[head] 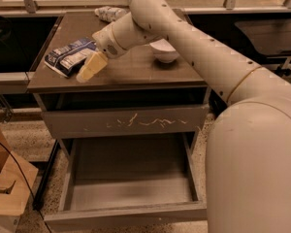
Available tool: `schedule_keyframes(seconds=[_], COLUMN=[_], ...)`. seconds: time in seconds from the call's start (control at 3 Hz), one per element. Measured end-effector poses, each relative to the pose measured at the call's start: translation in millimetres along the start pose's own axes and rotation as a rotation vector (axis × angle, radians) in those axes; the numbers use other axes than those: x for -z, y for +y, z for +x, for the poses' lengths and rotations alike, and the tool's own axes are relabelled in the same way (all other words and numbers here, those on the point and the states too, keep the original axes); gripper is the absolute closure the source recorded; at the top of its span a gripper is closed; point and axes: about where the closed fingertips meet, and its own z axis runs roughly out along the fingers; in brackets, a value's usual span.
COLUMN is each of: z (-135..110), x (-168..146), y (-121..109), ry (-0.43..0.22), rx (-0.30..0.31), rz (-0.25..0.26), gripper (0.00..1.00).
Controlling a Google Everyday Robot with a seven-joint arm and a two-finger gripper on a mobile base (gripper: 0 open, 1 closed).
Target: Place blue chip bag into middle drawer
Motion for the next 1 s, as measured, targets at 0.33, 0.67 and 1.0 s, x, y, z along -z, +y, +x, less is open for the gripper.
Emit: schedule_keyframes(seconds=[0.33, 0.67, 1.0], z=[-4.2, -14.3, -16.6], x=[-48.5, -69.4, -89.0], y=[-35.0, -54.4, -65.6], ry=[-0.067, -0.095, -0.109], rx=[-0.059, -0.07, -0.086], rz=[0.039, 0.059, 0.053], gripper=[0.0, 0.0, 0.0])
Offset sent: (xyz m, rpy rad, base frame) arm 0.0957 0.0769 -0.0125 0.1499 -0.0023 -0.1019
